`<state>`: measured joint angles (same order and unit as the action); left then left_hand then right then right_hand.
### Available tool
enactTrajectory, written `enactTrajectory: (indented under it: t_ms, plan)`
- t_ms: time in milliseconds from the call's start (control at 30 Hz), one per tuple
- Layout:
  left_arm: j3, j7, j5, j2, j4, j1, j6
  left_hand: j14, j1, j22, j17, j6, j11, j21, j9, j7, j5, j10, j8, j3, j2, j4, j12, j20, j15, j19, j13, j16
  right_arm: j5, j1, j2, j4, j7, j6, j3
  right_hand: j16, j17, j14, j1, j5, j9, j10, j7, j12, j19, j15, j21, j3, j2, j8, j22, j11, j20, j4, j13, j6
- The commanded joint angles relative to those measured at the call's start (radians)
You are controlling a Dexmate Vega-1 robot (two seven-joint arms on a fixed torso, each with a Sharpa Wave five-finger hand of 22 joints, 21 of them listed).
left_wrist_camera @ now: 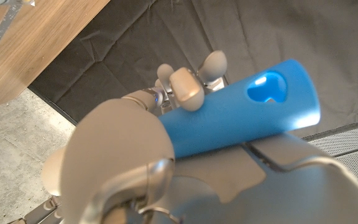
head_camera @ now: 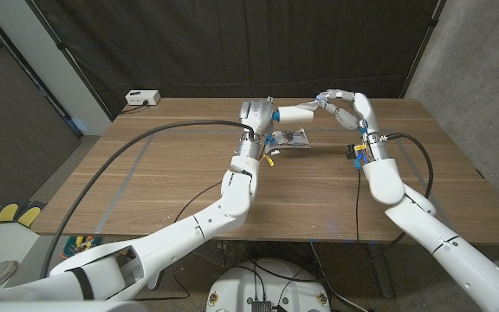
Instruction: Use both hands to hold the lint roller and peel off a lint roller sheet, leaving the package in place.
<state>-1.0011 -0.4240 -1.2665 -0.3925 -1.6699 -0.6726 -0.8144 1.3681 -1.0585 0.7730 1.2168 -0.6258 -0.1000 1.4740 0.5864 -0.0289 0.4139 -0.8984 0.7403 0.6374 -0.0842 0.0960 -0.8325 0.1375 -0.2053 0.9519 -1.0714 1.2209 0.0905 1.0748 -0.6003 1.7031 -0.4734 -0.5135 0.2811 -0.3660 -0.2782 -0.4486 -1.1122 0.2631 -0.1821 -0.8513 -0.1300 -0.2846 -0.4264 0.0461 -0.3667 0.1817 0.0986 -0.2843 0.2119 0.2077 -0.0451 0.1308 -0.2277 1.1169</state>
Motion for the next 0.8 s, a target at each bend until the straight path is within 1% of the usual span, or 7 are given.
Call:
enactTrajectory:
  t_ms: [33, 100, 167, 233, 733, 800]
  plan:
    - [0.001, 0.003, -0.002, 0.003, -0.004, -0.006, 0.0, -0.002, -0.001, -0.001, -0.001, -0.015, -0.005, 0.003, 0.001, -0.003, -0.001, 0.003, 0.01, 0.006, -0.008, 0.001, -0.008, 0.074, -0.003, 0.001, -0.001, 0.001, -0.043, 0.005, 0.031, -0.063, 0.021, -0.127, -0.024, 0.005, -0.002, 0.009, 0.0, 0.01, -0.005, 0.002, 0.025, 0.003, 0.009, 0.166, -0.008, -0.006, 0.003, 0.003, 0.004, 0.0, -0.038, -0.002, -0.004, 0.06]
    - [0.002, 0.0, -0.002, 0.003, -0.003, -0.006, 0.002, 0.0, 0.0, 0.002, 0.001, -0.015, -0.002, 0.006, 0.001, -0.004, -0.001, 0.001, 0.011, 0.007, -0.008, 0.001, -0.007, 0.075, -0.004, 0.002, 0.002, 0.002, -0.049, 0.01, 0.04, -0.071, 0.019, -0.146, -0.032, 0.006, -0.002, 0.01, 0.0, 0.011, -0.005, 0.002, 0.026, 0.004, 0.009, 0.167, -0.008, -0.006, 0.005, 0.004, 0.004, 0.0, -0.038, -0.002, -0.005, 0.06]
    - [0.003, -0.001, -0.001, 0.002, -0.005, -0.006, 0.004, 0.001, 0.0, -0.001, 0.002, -0.014, -0.003, 0.004, 0.002, -0.003, -0.002, 0.004, 0.013, 0.008, -0.008, 0.0, -0.01, 0.075, -0.004, -0.001, -0.001, 0.003, -0.068, 0.01, 0.047, -0.093, 0.03, -0.187, -0.036, 0.008, -0.001, 0.012, -0.002, 0.013, -0.006, 0.002, 0.027, 0.005, 0.01, 0.168, -0.009, -0.006, 0.008, 0.007, 0.004, 0.001, -0.038, -0.003, -0.006, 0.058]
    - [0.002, 0.001, -0.003, 0.002, -0.005, -0.005, 0.006, 0.0, 0.001, 0.004, 0.003, -0.014, -0.004, 0.01, 0.001, -0.003, -0.003, 0.002, 0.013, 0.008, -0.008, 0.0, -0.007, 0.075, -0.004, 0.005, 0.006, 0.004, -0.075, 0.014, 0.056, -0.099, 0.033, -0.201, -0.043, 0.009, -0.001, 0.013, -0.002, 0.014, -0.006, 0.002, 0.026, 0.005, 0.01, 0.167, -0.009, -0.006, 0.009, 0.007, 0.004, 0.001, -0.04, -0.003, -0.006, 0.058]
    - [0.0, 0.003, -0.004, 0.005, 0.002, 0.001, 0.015, -0.002, 0.003, -0.005, 0.001, -0.012, 0.0, 0.008, 0.001, -0.004, -0.004, 0.003, 0.018, 0.01, -0.008, -0.002, -0.014, 0.075, -0.004, 0.002, 0.003, 0.001, -0.048, 0.058, 0.108, -0.095, 0.02, -0.234, -0.101, 0.017, 0.0, 0.019, -0.004, 0.022, -0.008, 0.001, 0.024, 0.01, 0.015, 0.167, -0.012, -0.01, 0.014, 0.015, 0.004, 0.002, -0.038, -0.007, -0.009, 0.057]
    - [0.0, 0.005, -0.006, 0.006, 0.002, 0.002, 0.013, -0.001, 0.003, -0.005, 0.002, -0.013, 0.001, 0.008, -0.002, -0.002, -0.005, 0.005, 0.017, 0.01, -0.008, -0.001, -0.015, 0.075, -0.004, 0.0, 0.002, 0.003, -0.049, 0.059, 0.109, -0.104, 0.025, -0.256, -0.105, 0.018, 0.0, 0.02, -0.004, 0.022, -0.008, 0.001, 0.025, 0.01, 0.015, 0.167, -0.012, -0.011, 0.014, 0.015, 0.004, 0.002, -0.039, -0.006, -0.009, 0.058]
